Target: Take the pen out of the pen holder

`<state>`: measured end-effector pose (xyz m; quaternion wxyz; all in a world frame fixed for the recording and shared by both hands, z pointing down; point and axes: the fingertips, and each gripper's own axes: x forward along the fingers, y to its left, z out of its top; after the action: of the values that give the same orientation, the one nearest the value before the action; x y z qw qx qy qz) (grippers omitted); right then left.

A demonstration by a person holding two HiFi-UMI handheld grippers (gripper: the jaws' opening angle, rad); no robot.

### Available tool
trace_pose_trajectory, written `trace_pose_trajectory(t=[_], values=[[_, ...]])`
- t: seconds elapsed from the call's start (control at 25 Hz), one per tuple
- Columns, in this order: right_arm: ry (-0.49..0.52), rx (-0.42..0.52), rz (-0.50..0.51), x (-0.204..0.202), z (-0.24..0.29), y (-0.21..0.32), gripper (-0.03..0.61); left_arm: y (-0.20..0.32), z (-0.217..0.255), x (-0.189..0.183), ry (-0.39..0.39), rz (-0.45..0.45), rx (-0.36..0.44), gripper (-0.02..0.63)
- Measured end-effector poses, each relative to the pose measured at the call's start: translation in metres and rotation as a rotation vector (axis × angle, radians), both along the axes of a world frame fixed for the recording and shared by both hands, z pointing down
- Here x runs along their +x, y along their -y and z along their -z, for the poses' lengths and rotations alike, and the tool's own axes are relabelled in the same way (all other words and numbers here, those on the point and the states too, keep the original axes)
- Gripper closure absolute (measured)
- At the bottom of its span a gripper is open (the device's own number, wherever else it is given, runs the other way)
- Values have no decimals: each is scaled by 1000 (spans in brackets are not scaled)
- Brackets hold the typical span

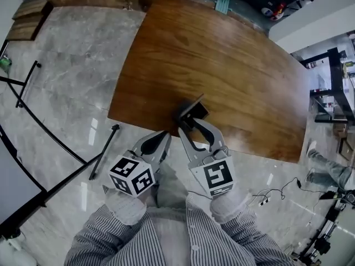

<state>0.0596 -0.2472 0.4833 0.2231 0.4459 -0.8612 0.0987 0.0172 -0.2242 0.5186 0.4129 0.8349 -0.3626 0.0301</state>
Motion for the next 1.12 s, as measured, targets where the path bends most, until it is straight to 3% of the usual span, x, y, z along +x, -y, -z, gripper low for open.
trace_pose_trajectory(t=[0.24,0.72,1.12], values=[[-167,44,80,-5,-11,8,454,2,-8,-4,-8,19,-21,606],[-303,129,132,-6,-13,12,517,6,-10,-9,-12,41,-29,606],[-230,90,83,1,-4,14,520,4,1,-5,-14,20,-1,606]])
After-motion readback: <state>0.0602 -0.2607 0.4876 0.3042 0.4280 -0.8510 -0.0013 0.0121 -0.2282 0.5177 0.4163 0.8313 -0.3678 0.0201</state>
